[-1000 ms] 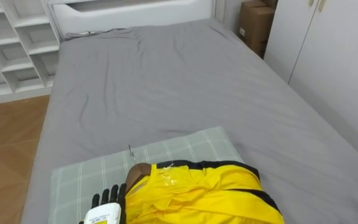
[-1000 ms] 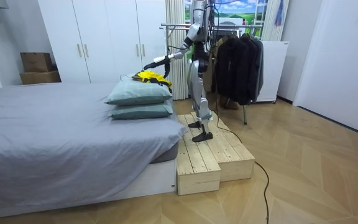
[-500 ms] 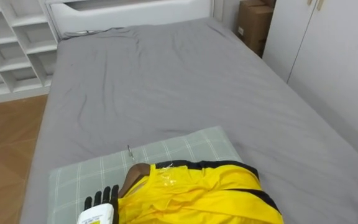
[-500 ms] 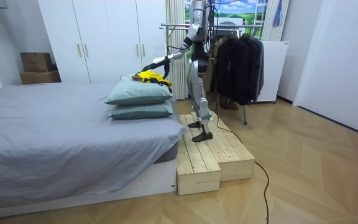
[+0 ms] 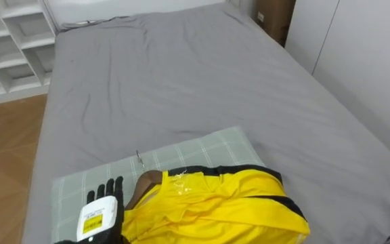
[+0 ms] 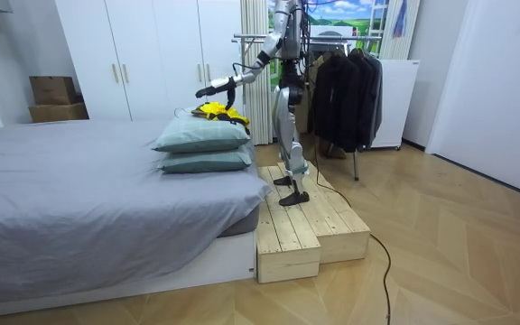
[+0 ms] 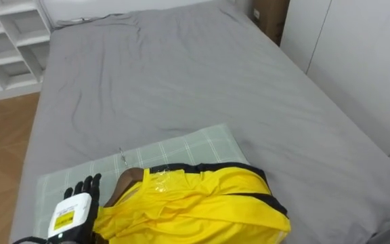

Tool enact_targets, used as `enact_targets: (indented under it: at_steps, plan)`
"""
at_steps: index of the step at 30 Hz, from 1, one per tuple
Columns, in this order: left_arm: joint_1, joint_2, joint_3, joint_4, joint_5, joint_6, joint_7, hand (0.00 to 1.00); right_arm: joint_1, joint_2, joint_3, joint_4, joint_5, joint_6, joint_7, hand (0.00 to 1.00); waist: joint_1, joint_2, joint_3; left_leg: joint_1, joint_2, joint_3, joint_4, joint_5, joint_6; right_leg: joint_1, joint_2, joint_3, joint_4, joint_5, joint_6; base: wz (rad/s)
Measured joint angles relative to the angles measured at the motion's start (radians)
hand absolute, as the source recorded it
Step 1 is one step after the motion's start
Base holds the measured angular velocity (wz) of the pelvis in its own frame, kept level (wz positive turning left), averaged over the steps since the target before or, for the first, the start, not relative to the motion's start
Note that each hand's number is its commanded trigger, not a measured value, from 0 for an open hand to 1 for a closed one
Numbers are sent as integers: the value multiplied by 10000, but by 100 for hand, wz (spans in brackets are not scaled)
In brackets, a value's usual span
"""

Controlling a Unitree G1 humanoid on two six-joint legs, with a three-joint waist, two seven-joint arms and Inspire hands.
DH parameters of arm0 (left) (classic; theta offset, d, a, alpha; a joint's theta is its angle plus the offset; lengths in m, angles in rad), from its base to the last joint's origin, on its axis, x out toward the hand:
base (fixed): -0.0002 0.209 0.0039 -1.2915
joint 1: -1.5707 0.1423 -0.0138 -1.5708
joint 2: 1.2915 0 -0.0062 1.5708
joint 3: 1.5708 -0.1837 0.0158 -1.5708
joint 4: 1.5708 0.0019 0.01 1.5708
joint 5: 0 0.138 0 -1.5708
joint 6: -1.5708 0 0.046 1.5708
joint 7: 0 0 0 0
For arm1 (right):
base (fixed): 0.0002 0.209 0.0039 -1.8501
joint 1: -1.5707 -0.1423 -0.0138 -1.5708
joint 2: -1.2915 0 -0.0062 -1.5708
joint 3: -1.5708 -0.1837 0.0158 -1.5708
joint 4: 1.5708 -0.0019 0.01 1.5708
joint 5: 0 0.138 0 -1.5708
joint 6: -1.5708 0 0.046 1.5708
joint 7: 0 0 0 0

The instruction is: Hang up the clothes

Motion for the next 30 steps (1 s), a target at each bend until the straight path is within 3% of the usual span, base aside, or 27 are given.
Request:
enact_targets:
  at_steps: [9, 12, 14, 30]
  plan:
    - [-432, 15, -8, 359, -394, -78, -97, 0, -287, -31, 159, 66, 14, 0, 298, 0, -175, -28, 28, -236, 3, 13, 19, 1, 0, -243, -3, 1, 34, 0, 0, 0]
    - [-633, 17, -13, 360, -484, -88, -129, 0, -349, -32, 173, 61, 27, -5, 304, 0, -171, -35, 105, -329, 8, 38, 21, 0, 0, -352, -2, 25, 46, 0, 0, 0]
    - [-738, 20, -14, 359, -472, -134, -129, 0, -412, -39, 233, 50, 25, -11, 305, 0, -162, -31, 109, -475, 18, 40, 57, 1, 1, -517, -2, 42, 134, 0, 0, 0]
    - [-946, 225, -5, 648, -473, -249, -523, 0, -754, -23, 224, 225, -235, -125, 286, 0, -204, -42, 188, -693, 18, 36, 53, 1, 2, -746, 3, 109, 115, 4, -4, -1]
